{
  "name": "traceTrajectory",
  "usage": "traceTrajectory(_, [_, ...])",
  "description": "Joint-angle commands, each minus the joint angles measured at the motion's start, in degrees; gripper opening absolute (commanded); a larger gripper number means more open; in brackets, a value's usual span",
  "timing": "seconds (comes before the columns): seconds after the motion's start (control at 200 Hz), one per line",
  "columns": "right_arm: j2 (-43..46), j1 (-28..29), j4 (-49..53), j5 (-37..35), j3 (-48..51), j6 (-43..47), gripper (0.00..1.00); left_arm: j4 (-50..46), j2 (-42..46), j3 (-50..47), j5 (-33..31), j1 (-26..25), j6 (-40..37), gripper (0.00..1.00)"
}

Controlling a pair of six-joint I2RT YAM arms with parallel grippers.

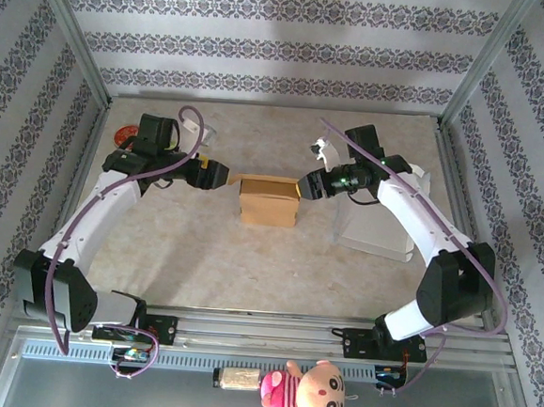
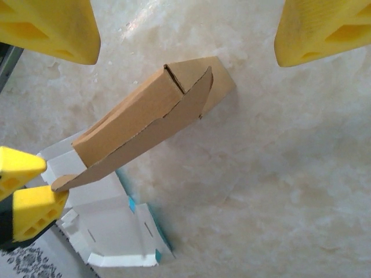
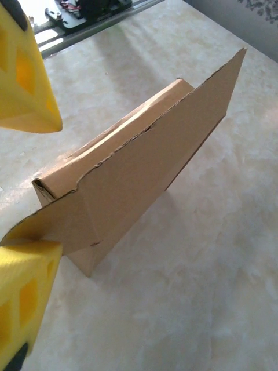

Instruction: Fold the paper box

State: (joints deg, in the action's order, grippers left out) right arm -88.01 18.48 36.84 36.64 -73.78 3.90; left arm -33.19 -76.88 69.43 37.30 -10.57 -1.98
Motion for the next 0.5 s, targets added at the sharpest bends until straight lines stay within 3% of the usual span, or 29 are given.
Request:
traceTrajectory(0.0, [-1.5, -0.5, -1.8, 2.6, -0.5, -0.8, 0.44, -3.2, -0.9, 2.5, -0.4, -1.0, -2.0, 0.79])
traceTrajectory(0.125, [-1.7, -0.6, -1.9, 1.8, -0.5, -0.9, 0.30, -3.7, -2.5, 2.6, -1.0, -1.5, -2.3, 0.77])
traceTrajectory(0.495, [-0.7, -0.6, -1.5, -1.0, 0.2, -0.4, 0.20, 0.3, -6.9, 2.4, -2.4, -2.9, -2.3, 0.64])
